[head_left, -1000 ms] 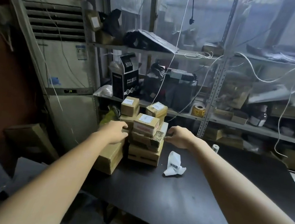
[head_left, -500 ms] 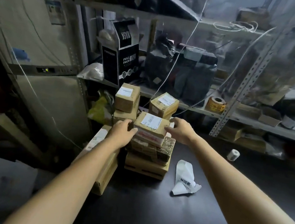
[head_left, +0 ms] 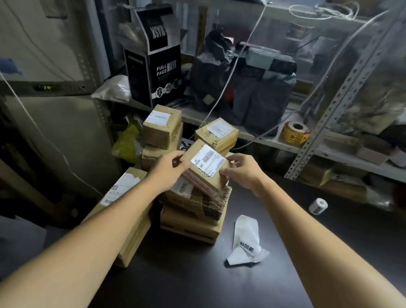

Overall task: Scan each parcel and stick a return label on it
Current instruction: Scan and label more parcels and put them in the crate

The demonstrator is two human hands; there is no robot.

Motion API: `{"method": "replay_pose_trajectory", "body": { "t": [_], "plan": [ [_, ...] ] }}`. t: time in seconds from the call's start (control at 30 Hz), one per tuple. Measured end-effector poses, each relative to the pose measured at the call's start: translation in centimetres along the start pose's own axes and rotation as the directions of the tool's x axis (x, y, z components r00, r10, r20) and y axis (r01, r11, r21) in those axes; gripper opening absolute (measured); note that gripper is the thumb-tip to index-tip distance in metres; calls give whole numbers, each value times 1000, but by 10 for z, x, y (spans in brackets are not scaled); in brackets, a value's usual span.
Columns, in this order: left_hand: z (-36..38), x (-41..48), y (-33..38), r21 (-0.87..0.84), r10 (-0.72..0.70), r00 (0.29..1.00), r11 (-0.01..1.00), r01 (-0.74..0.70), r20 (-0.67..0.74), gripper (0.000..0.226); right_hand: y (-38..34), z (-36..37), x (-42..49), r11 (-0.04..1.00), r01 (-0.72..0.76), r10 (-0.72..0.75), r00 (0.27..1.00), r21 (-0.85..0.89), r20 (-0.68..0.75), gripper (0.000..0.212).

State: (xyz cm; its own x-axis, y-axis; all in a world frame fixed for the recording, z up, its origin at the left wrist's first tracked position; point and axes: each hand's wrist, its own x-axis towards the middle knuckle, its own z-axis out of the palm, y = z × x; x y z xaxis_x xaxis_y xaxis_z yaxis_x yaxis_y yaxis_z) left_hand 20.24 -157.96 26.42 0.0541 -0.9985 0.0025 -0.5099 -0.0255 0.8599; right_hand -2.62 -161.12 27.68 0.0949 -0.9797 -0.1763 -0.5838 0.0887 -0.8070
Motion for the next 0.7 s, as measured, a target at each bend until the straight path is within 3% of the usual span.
{"method": "replay_pose_trajectory", "body": {
  "t": [0.1, 0.3, 0.43, 0.53, 0.7],
  "plan": [
    [19, -5, 27, -94, 24, 999, 995, -28, -42, 34, 7, -29, -22, 1000, 16, -16, 1000, 15, 4, 43],
    [101, -17, 79, -318, -17, 999, 948, 4, -37, 33, 52, -97, -77, 1000, 8, -5, 993, 21, -117, 40],
    [179, -38, 104, -379, -19, 997, 924, 46, 75, 55, 110, -133, -110, 995, -84, 92, 983, 55, -157, 47],
    [233, -58, 105, -389, -108, 982, 907, 162, 157, 72, 157, -147, -132, 986, -137, 151, 976, 96, -156, 55],
    [300, -84, 88, -414, -262, 907, 823, 389, 330, 43, 228, -146, -163, 948, -287, 301, 949, 138, -94, 56]
  ]
}}
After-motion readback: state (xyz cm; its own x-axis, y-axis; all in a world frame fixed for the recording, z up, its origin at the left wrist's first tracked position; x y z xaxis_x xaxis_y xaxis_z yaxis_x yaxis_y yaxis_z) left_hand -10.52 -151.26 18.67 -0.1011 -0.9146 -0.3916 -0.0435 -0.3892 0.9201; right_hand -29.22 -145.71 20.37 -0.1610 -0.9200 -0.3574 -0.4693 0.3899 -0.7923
